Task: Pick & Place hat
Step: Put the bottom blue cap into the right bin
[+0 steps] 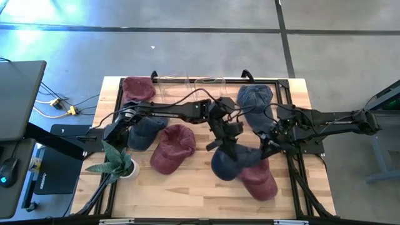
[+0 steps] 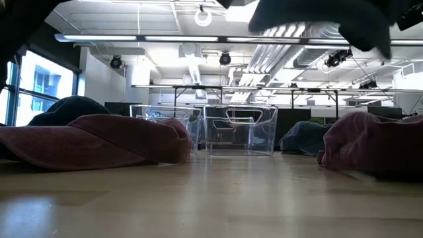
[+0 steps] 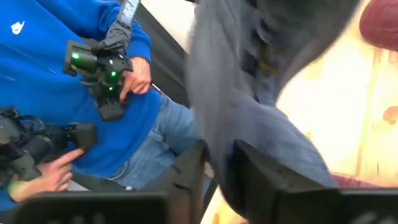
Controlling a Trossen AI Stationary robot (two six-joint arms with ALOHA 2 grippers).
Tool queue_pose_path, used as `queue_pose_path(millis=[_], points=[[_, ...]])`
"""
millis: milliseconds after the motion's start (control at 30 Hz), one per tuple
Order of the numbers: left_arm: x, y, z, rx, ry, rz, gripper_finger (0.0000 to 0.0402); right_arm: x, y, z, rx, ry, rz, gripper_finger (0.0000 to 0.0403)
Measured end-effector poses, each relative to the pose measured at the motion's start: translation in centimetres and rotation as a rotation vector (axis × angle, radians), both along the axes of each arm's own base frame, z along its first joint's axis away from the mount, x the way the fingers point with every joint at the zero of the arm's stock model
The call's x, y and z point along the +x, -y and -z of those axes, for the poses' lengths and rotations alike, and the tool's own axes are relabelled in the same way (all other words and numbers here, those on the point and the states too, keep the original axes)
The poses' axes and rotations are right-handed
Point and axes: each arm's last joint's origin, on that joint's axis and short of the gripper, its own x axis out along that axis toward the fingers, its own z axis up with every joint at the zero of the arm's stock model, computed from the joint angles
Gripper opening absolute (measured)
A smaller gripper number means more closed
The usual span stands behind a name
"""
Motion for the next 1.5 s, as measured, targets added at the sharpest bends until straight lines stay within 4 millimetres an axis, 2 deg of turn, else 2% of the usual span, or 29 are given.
queue_pose_path(millis=[233,333,467,600,733,1033,1067,1167,1267,1367,1500], points=[[0.3,-0.8,0.6,0.015,-0.022,-0.064,0.0003,0.4,0.1,-1.0,-0.035,0.146,0.043,0.0228],[0.3,-1.3,0.6,0.017,-0.025,-0.080,0.0006,0.5,0.1,-1.4,-0.010,0.161,0.051,0.0248],[0.3,-2.3,0.5,0.022,-0.022,-0.114,0.0006,0.4,0.1,-1.4,0.029,0.125,0.037,0.0248],[0.3,-3.2,0.5,0.022,-0.017,-0.135,0.0006,0.3,-0.1,-1.8,0.096,0.102,-0.029,0.0231],[0.3,-3.4,0.3,0.019,0.005,-0.131,0.0006,0.4,-0.1,-2.0,0.109,0.112,-0.021,0.0190],[0.3,-3.3,0.3,-0.027,-0.056,-0.126,0.0007,0.3,-0.1,-2.2,0.118,0.121,-0.033,0.0020],[0.3,-3.3,0.3,-0.033,-0.063,-0.127,0.0007,0.3,-0.1,-2.3,0.117,0.135,-0.036,0.0011],[0.3,-3.2,0.1,-0.048,-0.063,-0.106,0.0013,0.3,-0.1,-2.7,0.127,0.161,-0.038,0.0017],[0.3,-2.9,-0.1,-0.073,-0.071,-0.070,0.0038,0.3,-0.1,-2.8,0.133,0.171,-0.047,0.0016],[0.3,-2.9,-0.4,-0.113,-0.095,-0.045,0.0082,0.3,-0.1,-2.8,0.134,0.169,-0.060,0.0005],[0.1,-2.7,-0.4,-0.134,-0.110,0.028,0.0149,0.2,-0.2,-2.8,0.136,0.167,-0.077,0.0015]])
